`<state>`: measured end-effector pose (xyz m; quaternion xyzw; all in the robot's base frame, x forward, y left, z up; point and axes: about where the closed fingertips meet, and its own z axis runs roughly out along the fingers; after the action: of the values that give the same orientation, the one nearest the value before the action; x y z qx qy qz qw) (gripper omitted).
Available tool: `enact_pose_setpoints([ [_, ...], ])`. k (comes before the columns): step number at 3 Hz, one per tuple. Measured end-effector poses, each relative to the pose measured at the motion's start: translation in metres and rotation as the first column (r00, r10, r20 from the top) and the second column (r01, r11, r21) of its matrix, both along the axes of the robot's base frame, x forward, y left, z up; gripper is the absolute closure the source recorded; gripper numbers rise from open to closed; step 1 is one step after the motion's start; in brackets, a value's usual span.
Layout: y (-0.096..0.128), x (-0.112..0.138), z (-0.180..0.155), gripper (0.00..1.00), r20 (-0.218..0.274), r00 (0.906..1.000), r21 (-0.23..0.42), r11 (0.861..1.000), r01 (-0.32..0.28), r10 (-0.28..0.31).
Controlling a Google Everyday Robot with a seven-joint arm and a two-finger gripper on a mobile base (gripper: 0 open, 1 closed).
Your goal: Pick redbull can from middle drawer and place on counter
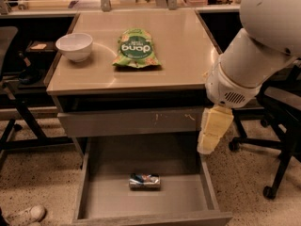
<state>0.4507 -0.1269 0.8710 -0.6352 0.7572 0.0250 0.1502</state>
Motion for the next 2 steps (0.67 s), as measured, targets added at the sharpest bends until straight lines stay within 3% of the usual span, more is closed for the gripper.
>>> enact_pose_setpoints([
  [1,0.008,-0.003,-0.011,0.0,-0.011,0.9999,0.02,1.0,0.002,-0.002],
  [2,0.042,-0.003,-0.054,0.0,-0.029,0.9995,0.025,1.0,-0.011,0.012],
])
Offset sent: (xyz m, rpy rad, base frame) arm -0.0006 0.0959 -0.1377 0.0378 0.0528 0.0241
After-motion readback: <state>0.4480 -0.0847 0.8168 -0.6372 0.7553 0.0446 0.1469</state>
